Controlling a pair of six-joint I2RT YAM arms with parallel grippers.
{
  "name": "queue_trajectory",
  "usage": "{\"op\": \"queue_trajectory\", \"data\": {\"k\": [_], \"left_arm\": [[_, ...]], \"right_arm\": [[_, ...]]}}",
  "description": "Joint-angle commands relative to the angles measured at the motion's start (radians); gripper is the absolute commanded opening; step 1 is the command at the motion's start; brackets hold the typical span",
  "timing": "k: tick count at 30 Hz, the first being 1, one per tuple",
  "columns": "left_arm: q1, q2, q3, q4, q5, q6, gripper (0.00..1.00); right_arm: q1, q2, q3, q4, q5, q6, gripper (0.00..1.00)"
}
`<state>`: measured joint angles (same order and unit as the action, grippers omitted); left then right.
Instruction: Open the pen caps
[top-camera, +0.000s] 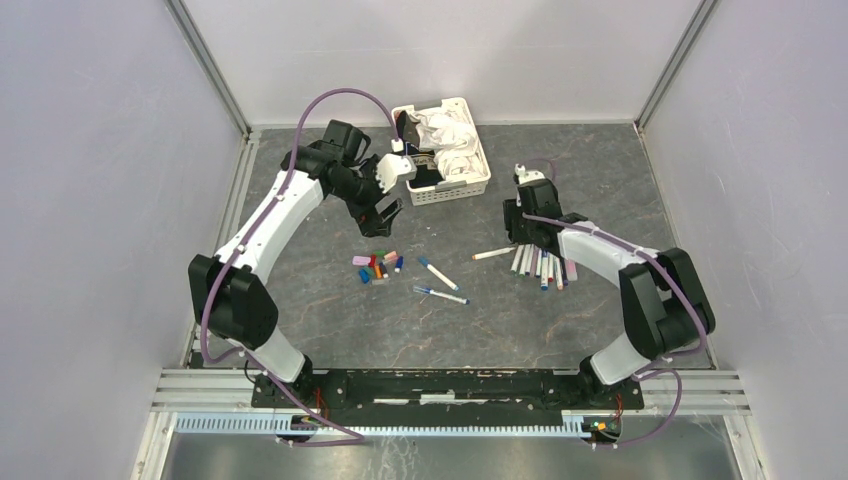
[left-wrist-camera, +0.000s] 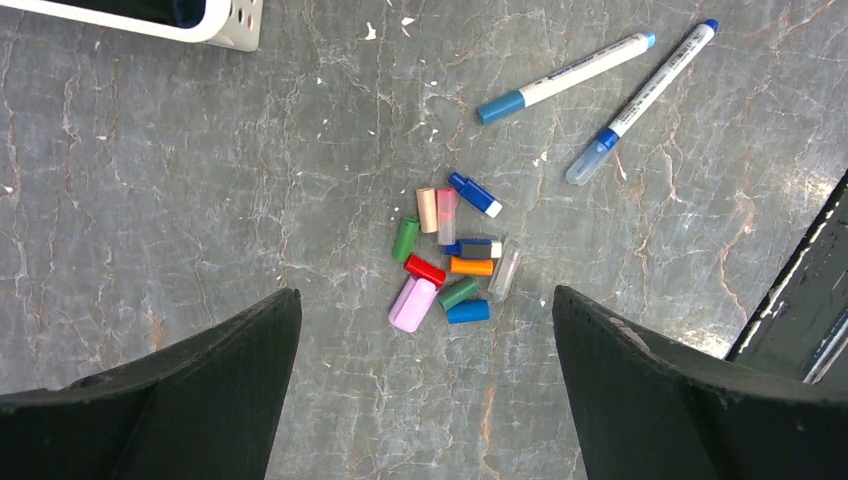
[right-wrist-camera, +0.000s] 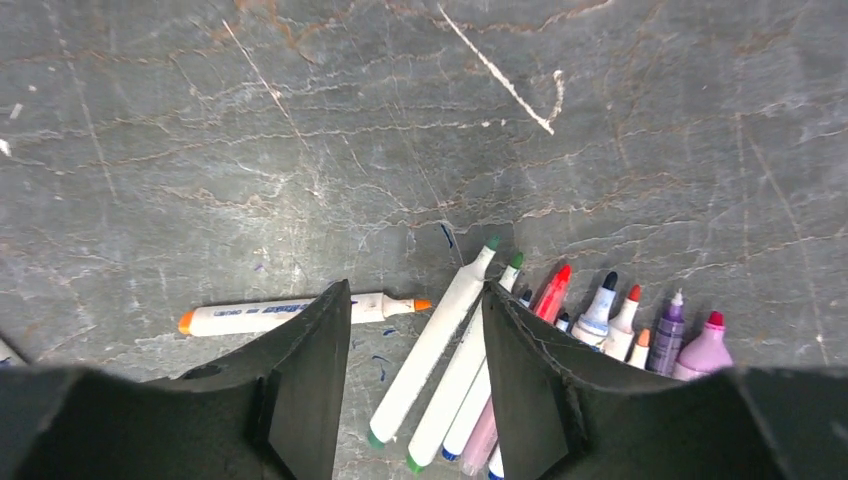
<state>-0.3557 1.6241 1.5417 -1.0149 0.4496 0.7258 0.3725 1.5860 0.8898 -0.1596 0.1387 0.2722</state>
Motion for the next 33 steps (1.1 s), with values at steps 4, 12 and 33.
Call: {"op": "queue_trajectory", "data": {"k": [4,12,33], "left_arm": [[0.000,-0.060,-0.002,0.026,-0.014,-0.075,1.00],[0.006,-0.088,0.034,0.056,-0.073,-0.108,1.00],[0.104,-0.104,-0.106,0.040,0.008,-0.016,1.00]], "right_arm": [[0.129,-0.096,0.067,-0.021,-0.001,-0.068,0.60],[0.345,0.021,0.117,0.012,-0.224,-0.249,0.55],[0.409,0.224,0.164,-0.017,-0.284,-0.325,0.19]]}}
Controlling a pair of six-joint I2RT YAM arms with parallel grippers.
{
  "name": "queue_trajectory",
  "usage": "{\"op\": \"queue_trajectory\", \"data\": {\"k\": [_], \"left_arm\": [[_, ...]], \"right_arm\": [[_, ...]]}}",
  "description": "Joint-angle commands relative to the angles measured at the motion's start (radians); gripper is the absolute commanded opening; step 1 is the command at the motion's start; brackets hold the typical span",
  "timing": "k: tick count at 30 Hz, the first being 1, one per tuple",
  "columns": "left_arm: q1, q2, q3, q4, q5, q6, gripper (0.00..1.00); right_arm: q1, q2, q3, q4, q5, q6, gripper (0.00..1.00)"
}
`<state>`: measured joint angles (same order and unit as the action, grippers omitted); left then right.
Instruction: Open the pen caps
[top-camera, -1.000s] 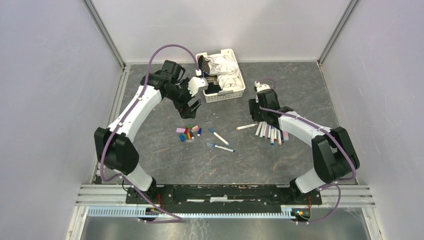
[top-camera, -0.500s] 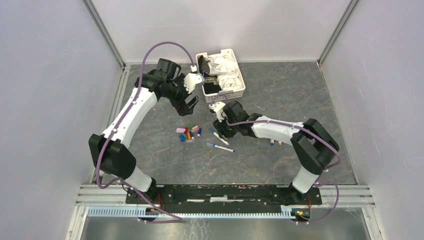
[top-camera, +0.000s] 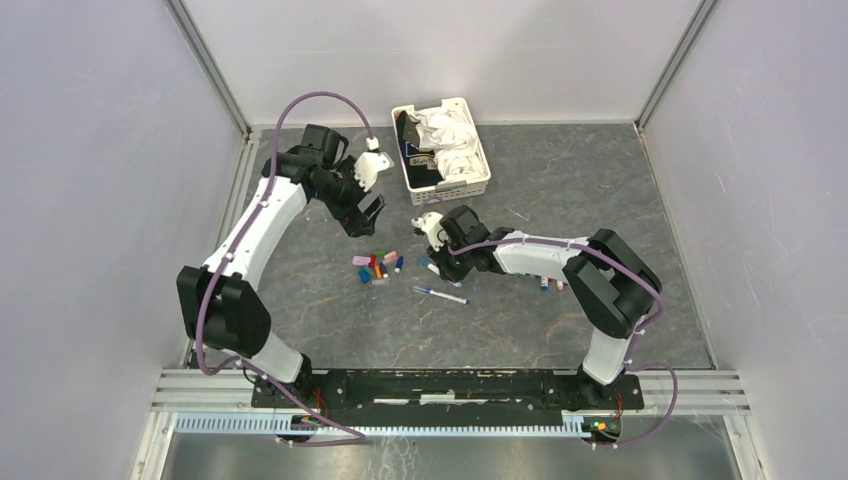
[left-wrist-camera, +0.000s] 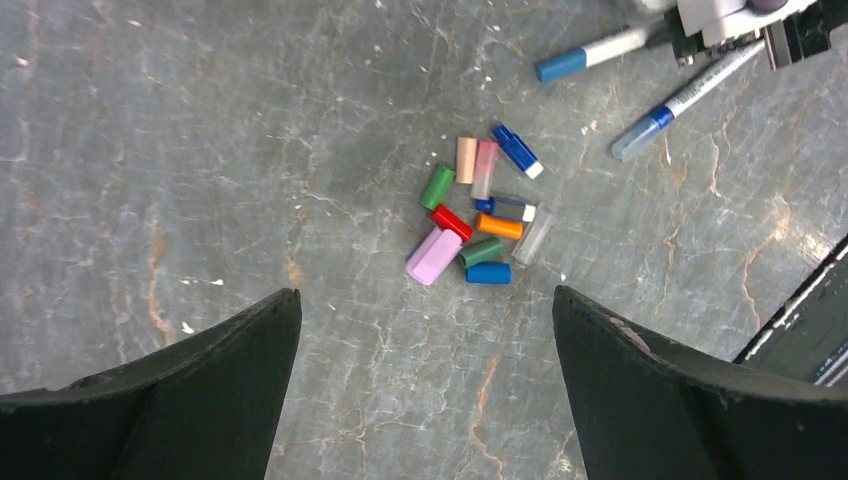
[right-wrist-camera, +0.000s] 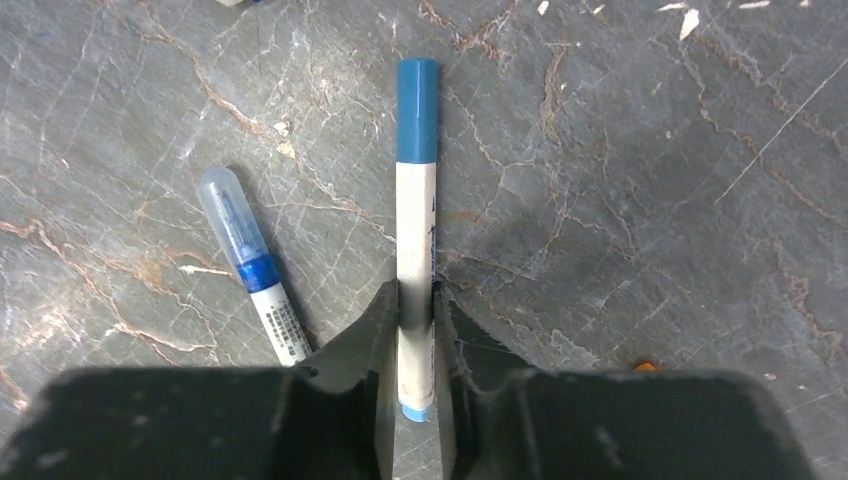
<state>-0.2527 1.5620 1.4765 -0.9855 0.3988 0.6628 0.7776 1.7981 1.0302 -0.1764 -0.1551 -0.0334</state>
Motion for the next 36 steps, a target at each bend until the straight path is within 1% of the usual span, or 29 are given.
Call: {"op": "queue_trajectory", "data": {"k": [1,4,5,8,12,15,18,21,23,25,27,29,31,33,34,36], "left_arm": [[0.001,-0.045,-0.057,0.007,0.075,0.070,1.00],[0.001,-0.059,-0.108,-0.009,0.147,0.157,1.00],[0.001,-0.065,-0.124,-0.016,0.176,0.192,1.00],[0.000,-0.083,-0.172,-0.038,0.262,0.307,1.00],[-0.010,-0.103,-0.210,-0.069,0.358,0.451,1.00],[-0.035,-0.097,-0.205,-0.099,0.371,0.518,1.00],[-0.066,-0.089,-0.194,-0.128,0.375,0.570,1.00],[-0.098,-0.094,-0.200,-0.133,0.370,0.598,1.00],[-0.120,-0.097,-0.210,-0.133,0.357,0.612,0.98],[-0.147,-0.102,-0.225,-0.136,0.330,0.630,0.93],[-0.163,-0.106,-0.233,-0.137,0.308,0.642,0.84],[-0.179,-0.108,-0.241,-0.137,0.288,0.647,0.72],[-0.194,-0.108,-0.244,-0.136,0.266,0.652,0.59],[-0.206,-0.108,-0.248,-0.128,0.241,0.653,0.48],[-0.210,-0.109,-0.252,-0.123,0.228,0.652,0.44],[-0.218,-0.112,-0.259,-0.111,0.204,0.652,0.40]], "right_arm": [[0.003,0.010,0.030,-0.005,0.018,-0.026,0.13],[-0.012,-0.009,0.052,-0.018,0.025,-0.037,0.01],[-0.019,-0.019,0.063,-0.022,0.007,-0.038,0.00],[-0.049,-0.058,0.105,-0.035,-0.098,-0.026,0.00],[-0.083,-0.079,0.175,-0.072,-0.396,0.003,0.00],[-0.088,-0.057,0.229,-0.129,-0.560,0.006,0.00],[-0.089,-0.029,0.268,-0.167,-0.663,0.010,0.00],[-0.088,-0.014,0.281,-0.171,-0.720,0.021,0.00],[-0.089,-0.003,0.289,-0.177,-0.753,0.025,0.00],[-0.088,0.007,0.294,-0.183,-0.783,0.026,0.00],[-0.089,0.019,0.305,-0.202,-0.793,0.020,0.00],[-0.089,0.025,0.311,-0.210,-0.805,0.015,0.00],[-0.090,0.027,0.311,-0.207,-0.819,0.018,0.00],[-0.089,0.024,0.311,-0.199,-0.831,0.025,0.00],[-0.091,0.024,0.311,-0.199,-0.835,0.026,0.00],[-0.090,0.022,0.312,-0.199,-0.850,0.027,0.00]]}}
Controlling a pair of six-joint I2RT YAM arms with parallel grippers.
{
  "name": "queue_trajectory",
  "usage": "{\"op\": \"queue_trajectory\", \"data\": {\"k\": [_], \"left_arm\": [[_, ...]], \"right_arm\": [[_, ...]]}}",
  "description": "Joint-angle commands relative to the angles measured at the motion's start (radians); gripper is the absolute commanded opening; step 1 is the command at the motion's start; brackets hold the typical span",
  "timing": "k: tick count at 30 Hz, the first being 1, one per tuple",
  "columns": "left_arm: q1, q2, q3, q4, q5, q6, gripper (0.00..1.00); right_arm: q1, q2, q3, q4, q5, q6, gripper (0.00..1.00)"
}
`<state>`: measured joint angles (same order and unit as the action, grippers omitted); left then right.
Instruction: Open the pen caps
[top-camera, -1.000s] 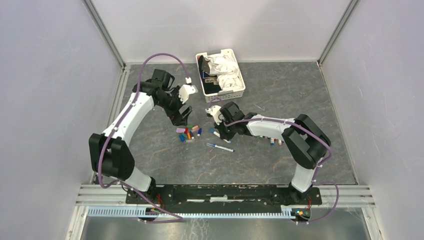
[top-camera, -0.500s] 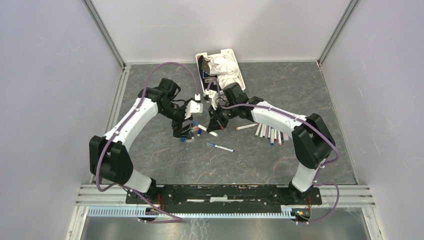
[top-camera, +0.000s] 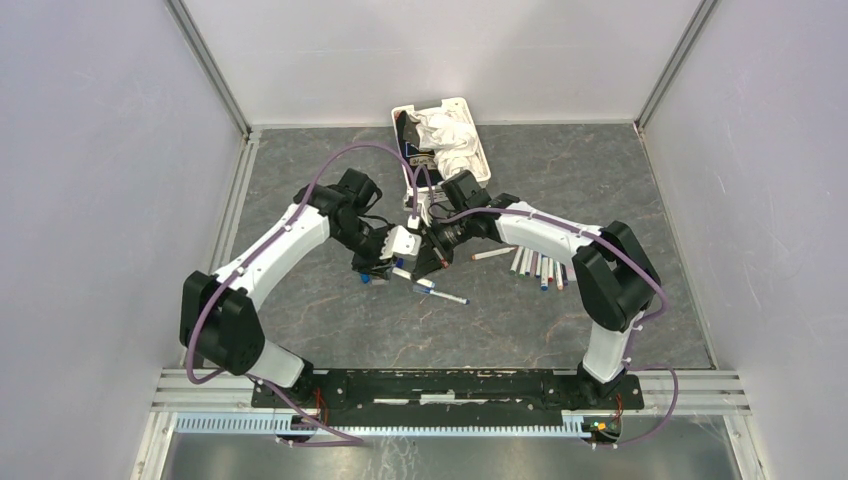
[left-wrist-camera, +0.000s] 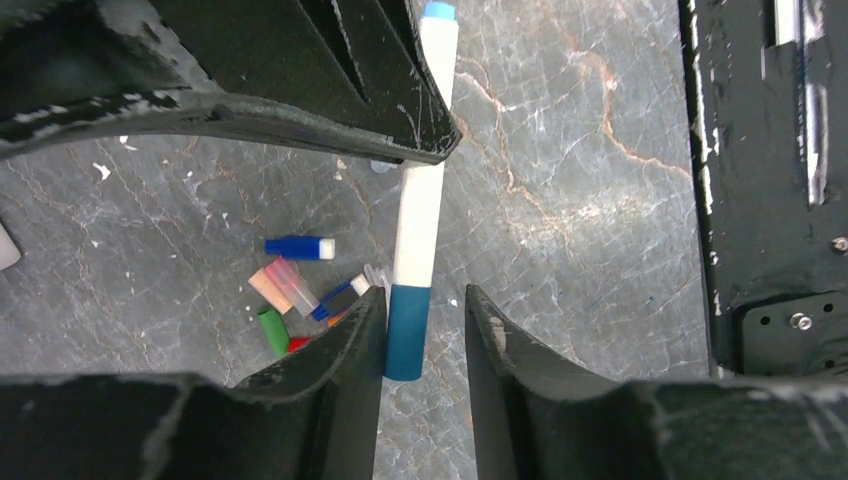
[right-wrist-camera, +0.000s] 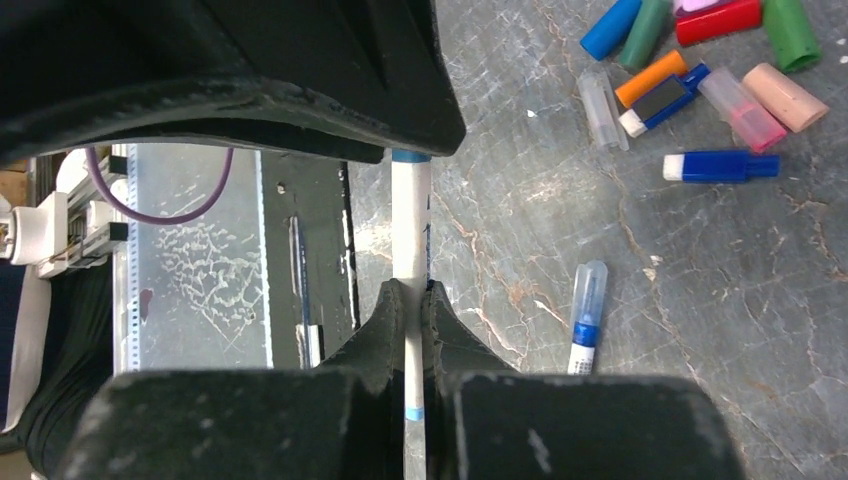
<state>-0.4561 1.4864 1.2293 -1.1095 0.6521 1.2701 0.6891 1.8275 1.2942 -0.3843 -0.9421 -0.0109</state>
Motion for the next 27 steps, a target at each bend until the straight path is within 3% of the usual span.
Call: {"op": "queue_trajectory", "data": {"k": [1,6,9,11,17,24,27], "left_arm": [[-0.018,-0.037,-0.017,0.017,-0.062,0.045,0.38],[-0.046,-0.040,-0.031,0.034,-0.105,0.037,0.26],[-0.063,-0.043,-0.029,0.034,-0.117,0.031,0.12],[-0.072,-0.046,-0.021,0.033,-0.119,0.026,0.02],[-0.098,-0.059,0.008,0.033,-0.101,0.008,0.02],[-0.108,-0.079,0.016,0.041,-0.098,-0.008,0.02],[-0.109,-0.081,0.021,0.043,-0.104,-0.005,0.02]], "right_arm": [[-0.003,-0.008,0.048,0.010,-0.069,0.005,0.00],[-0.003,-0.006,0.047,0.011,-0.099,0.009,0.00],[-0.001,-0.001,0.044,0.015,-0.110,0.009,0.00],[-0.001,0.005,0.035,0.045,-0.112,0.051,0.14],[0.019,0.046,-0.003,0.220,-0.127,0.213,0.42],[0.024,0.066,-0.038,0.374,-0.152,0.344,0.35],[0.025,0.063,-0.049,0.371,-0.160,0.344,0.25]]}}
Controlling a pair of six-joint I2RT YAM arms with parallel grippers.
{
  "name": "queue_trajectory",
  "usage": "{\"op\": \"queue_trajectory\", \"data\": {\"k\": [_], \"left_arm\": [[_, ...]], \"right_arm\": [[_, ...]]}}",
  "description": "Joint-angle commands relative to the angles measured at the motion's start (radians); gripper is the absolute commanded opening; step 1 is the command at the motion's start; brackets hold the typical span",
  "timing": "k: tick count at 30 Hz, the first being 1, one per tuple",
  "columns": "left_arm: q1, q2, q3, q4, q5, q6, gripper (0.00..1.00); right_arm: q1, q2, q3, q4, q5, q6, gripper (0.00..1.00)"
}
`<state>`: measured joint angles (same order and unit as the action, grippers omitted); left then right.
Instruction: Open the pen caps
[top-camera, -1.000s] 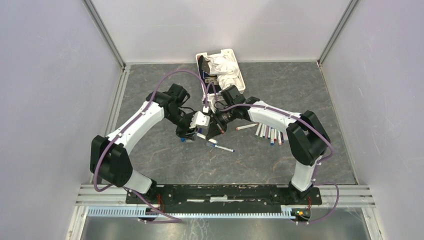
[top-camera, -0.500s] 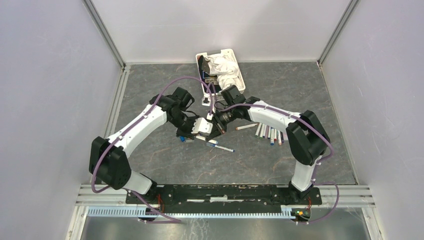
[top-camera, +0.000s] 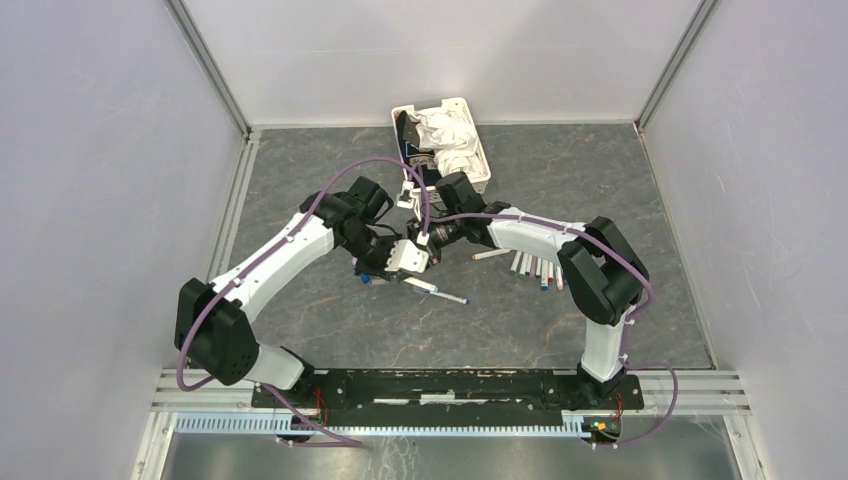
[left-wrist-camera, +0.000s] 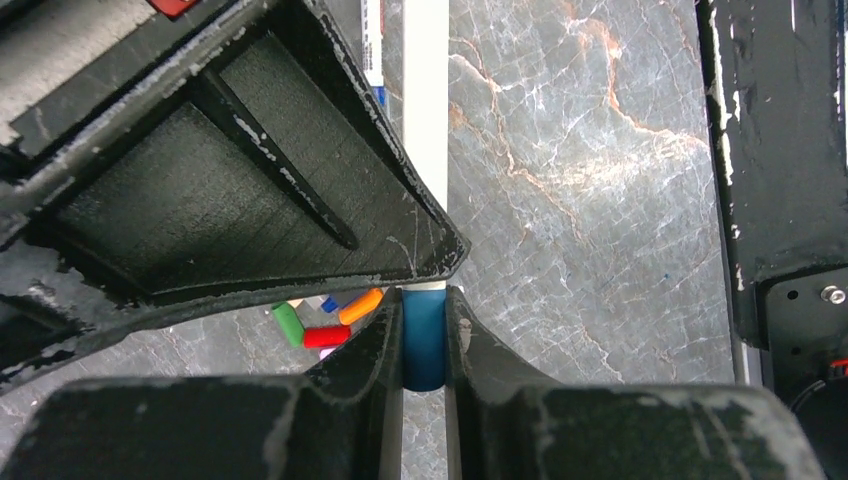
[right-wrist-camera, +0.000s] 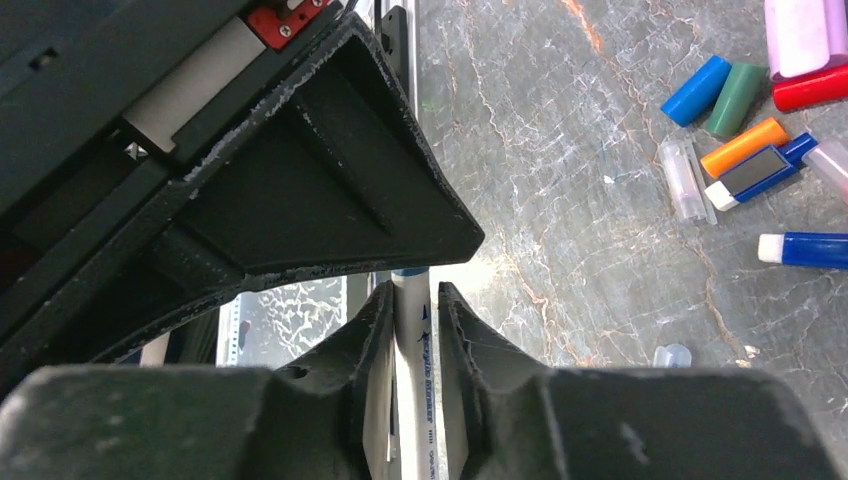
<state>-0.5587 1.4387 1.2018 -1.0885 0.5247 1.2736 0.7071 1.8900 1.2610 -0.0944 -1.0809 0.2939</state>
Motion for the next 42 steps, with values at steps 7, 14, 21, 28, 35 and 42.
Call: {"op": "queue_trajectory", "data": {"k": [7,14,21,28,35,42], "left_arm": [[0.009,-0.026,0.065,0.035,-0.066,0.014,0.02],[0.176,0.024,0.123,-0.036,-0.126,0.148,0.02],[0.222,0.040,0.143,-0.023,-0.159,0.187,0.02],[0.214,0.060,-0.015,0.146,0.005,0.011,0.02],[0.200,0.134,-0.124,0.331,-0.002,-0.125,0.02],[0.193,0.174,-0.139,0.406,-0.045,-0.190,0.09]], "right_arm": [[-0.001,-0.040,-0.066,-0.065,-0.013,-0.089,0.00],[-0.051,-0.128,-0.208,-0.167,0.057,-0.173,0.00],[-0.093,-0.156,-0.226,-0.304,0.148,-0.278,0.00],[-0.278,-0.289,-0.250,-0.253,0.551,-0.154,0.00],[-0.345,-0.372,-0.364,-0.144,0.911,-0.045,0.00],[-0.351,-0.337,-0.415,0.004,1.008,0.113,0.00]]}}
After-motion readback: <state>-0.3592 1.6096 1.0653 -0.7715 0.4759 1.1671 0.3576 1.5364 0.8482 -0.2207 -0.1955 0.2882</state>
